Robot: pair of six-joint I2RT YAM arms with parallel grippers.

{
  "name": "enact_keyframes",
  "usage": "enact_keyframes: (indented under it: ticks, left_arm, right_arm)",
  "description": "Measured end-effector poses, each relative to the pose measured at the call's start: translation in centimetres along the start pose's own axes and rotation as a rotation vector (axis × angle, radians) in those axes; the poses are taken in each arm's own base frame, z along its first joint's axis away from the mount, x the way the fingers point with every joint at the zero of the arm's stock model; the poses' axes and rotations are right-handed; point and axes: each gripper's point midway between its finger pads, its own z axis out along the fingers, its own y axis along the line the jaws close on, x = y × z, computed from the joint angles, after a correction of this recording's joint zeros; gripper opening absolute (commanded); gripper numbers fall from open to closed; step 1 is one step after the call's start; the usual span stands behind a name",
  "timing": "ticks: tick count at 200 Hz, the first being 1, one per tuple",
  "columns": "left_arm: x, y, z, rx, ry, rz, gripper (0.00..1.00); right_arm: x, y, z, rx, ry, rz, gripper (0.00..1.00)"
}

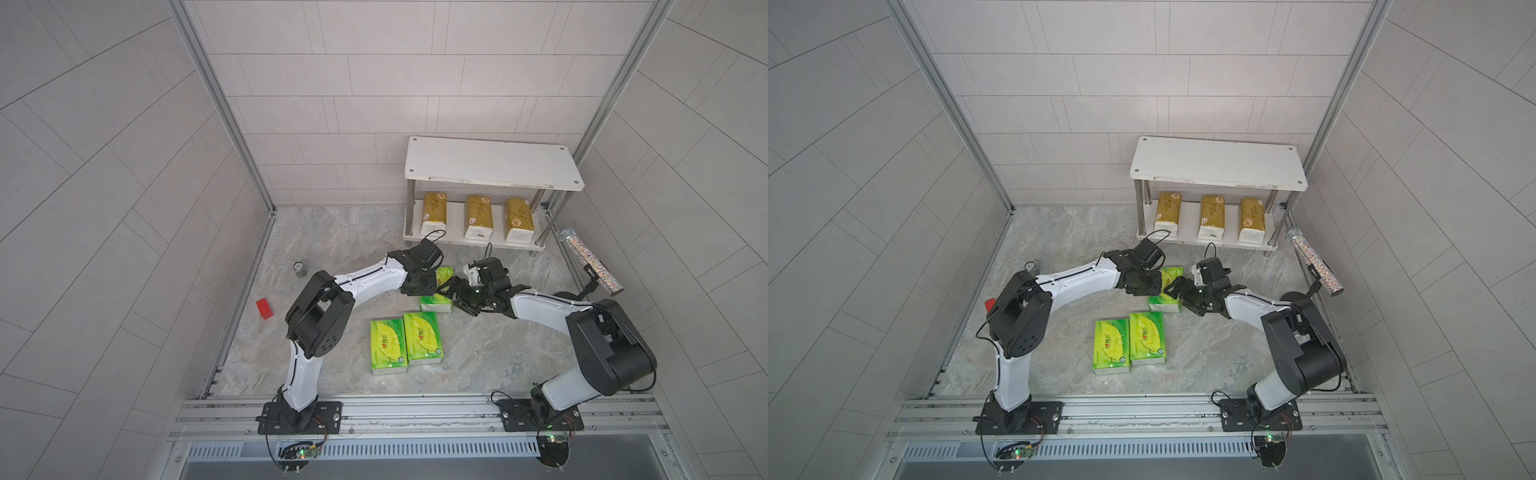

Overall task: Place the tissue boxes on the shelf by color
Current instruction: Pick up the box of tissues from the center of the board.

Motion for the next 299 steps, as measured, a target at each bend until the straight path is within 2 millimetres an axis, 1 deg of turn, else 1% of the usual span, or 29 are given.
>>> enact_keyframes:
  ticks: [41,73,99,145,219,247,269,282,299]
  left_arm:
    - [-0.5,0.7,0.1,-0.001,-0.009,-0.006,0.38]
    - [-0.9,1.1,0.1,-0.003,-0.015,-0.01,0.38]
    - [-0.9,1.1,0.1,-0.002,-0.015,-0.01,0.38]
    - [-0.9,1.3,0.3,0.008,-0.013,-0.009,0.38]
    - [-1.1,1.6,0.3,0.018,-0.009,-0.006,0.38]
    - [-1.2,1.7,0.3,0.017,-0.009,-0.005,0.38]
    - [-1.2,1.7,0.3,0.015,-0.009,-0.001,0.44]
    - [-1.3,1.9,0.2,0.008,-0.008,0.005,0.53]
    - [-1.4,2.2,-0.1,-0.01,-0.004,0.007,0.61]
  right_arm:
    - [-0.2,0.6,0.7,-0.031,-0.014,0.005,0.9]
    - [-0.3,0.4,1.5,-0.046,-0.019,0.028,0.88]
    - [-0.2,0.4,2.1,-0.055,-0.017,0.042,0.89]
    - [-0.4,0.6,2.2,-0.071,-0.033,0.033,0.91]
    - [-1.4,1.2,3.2,-0.166,-0.118,0.04,0.83]
    - [-1.5,1.1,3.2,-0.169,-0.142,0.051,0.78]
    - [-1.6,0.8,3.2,-0.162,-0.156,0.065,0.74]
    - [-1.7,0.8,3.2,-0.16,-0.162,0.067,0.72]
    - [-1.7,1.0,3.1,-0.16,-0.166,0.064,0.71]
